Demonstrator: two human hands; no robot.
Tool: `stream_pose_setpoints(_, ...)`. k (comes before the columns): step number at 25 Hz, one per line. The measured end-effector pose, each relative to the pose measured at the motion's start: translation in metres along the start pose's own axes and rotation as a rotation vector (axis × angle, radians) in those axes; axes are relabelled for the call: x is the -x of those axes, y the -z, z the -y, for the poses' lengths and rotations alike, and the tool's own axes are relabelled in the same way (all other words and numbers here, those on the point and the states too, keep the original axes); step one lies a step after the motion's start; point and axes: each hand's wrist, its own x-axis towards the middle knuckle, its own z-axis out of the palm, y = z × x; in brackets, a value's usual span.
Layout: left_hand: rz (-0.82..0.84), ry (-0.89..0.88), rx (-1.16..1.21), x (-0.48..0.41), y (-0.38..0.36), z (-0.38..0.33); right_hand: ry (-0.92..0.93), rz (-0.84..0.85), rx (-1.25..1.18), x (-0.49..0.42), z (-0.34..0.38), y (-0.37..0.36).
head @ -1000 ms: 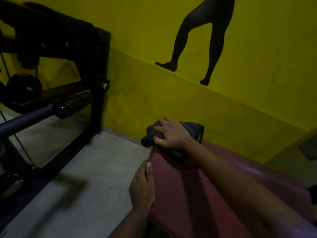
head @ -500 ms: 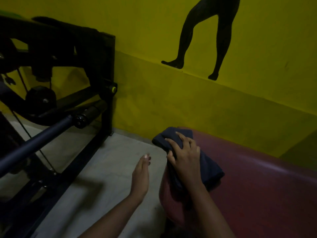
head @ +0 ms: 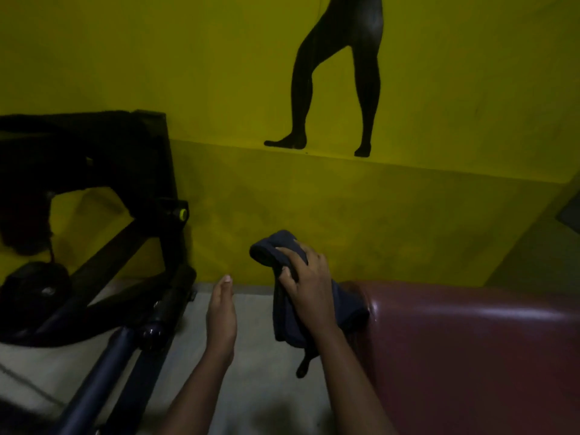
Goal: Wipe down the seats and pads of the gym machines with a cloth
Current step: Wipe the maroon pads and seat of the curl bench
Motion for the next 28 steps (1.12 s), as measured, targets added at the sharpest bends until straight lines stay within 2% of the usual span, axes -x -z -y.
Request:
stream_pose_setpoints(4,0.088,-0.023,-0.022,-0.077,-0.033,-0.015,-0.381,-0.108,-0.362,-0.054,-0.029,-0.042)
stream_pose_setpoints(6,0.122,-0.054,-0.015,-0.115,-0.057,-0.025,-0.493,-0.206,-0.494,-0.086,-0.048,-0.057)
stream_pose_setpoints(10,0.211,-0.041,-0.051,-0.184,-0.116,-0.051,-0.648,-0.283,-0.628,-0.143,-0.097,-0.074)
stream_pose_setpoints(14,0.382,-0.015,-0.104,-0.229,-0.188,-0.056,-0.787,-0.325,-0.738,-0.182,-0.169,-0.071)
stream_pose_setpoints(17,0.506,-0.041,-0.142,-0.273,-0.247,-0.049,-0.825,-0.356,-0.82,-0.207,-0.227,-0.072)
stream_pose_setpoints(21,0.734,0.0,-0.2,-0.332,-0.339,-0.028,-0.84,-0.481,-0.552,-0.234,-0.304,-0.076)
stream_pose_setpoints(25,1.037,0.019,-0.265,-0.364,-0.433,-0.024,-0.932,-0.786,-0.32,-0.254,-0.36,-0.071)
stream_pose_setpoints(28,1.213,0.013,-0.285,-0.374,-0.496,-0.027,-1.036,-0.946,-0.209,-0.257,-0.387,-0.062)
